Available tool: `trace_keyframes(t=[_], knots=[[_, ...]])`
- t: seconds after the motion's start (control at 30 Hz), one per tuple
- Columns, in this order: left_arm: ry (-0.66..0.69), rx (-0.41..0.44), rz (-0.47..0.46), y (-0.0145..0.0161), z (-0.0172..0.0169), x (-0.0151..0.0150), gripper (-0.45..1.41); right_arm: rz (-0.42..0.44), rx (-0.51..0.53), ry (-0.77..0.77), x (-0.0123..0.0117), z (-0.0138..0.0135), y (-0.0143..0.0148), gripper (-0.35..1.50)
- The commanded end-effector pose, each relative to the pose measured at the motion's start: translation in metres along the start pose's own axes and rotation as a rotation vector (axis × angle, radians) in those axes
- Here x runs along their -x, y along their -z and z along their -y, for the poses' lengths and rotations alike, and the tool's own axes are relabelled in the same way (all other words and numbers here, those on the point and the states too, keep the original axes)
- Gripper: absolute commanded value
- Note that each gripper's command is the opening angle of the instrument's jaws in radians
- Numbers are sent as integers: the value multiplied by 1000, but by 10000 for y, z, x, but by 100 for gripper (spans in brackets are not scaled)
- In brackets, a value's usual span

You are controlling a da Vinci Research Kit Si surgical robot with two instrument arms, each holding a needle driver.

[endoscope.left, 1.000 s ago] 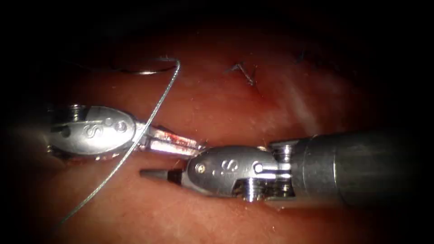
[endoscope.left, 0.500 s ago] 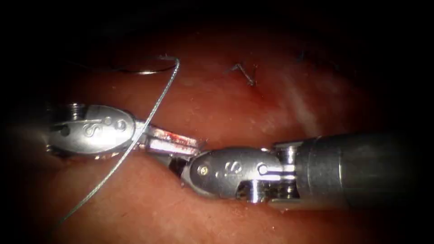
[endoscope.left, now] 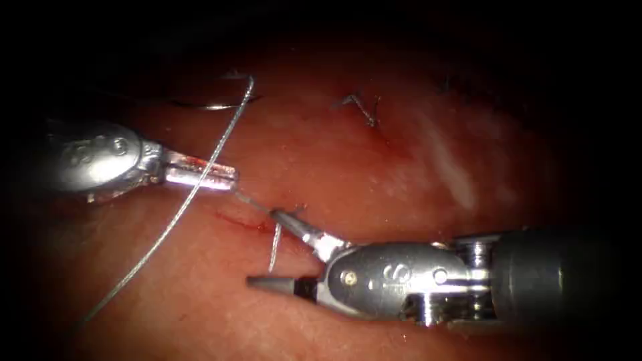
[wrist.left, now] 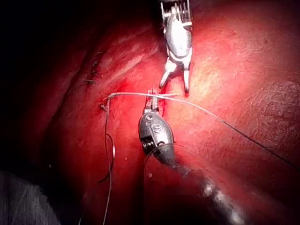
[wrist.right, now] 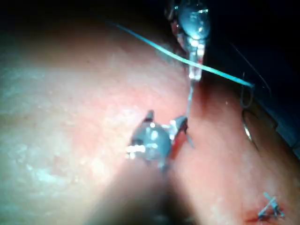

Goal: Wound Closure

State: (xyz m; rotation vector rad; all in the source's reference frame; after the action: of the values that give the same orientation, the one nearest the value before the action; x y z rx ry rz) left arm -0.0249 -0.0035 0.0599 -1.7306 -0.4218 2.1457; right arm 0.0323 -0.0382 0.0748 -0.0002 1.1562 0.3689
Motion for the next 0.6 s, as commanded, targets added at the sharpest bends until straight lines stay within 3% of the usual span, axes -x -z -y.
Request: trace_keyframes(t=[0.03, 0.3, 0.6], knots=[[-1, -4, -1, -2, 5, 6, -45, 4, 1, 0, 2, 4, 5, 143], [-3, -24, 9, 20, 16, 20, -45, 8, 33, -4, 2, 2, 42, 146], [-8, -59, 24, 26, 23, 38, -45, 11, 53, -16, -6, -3, 39, 145]])
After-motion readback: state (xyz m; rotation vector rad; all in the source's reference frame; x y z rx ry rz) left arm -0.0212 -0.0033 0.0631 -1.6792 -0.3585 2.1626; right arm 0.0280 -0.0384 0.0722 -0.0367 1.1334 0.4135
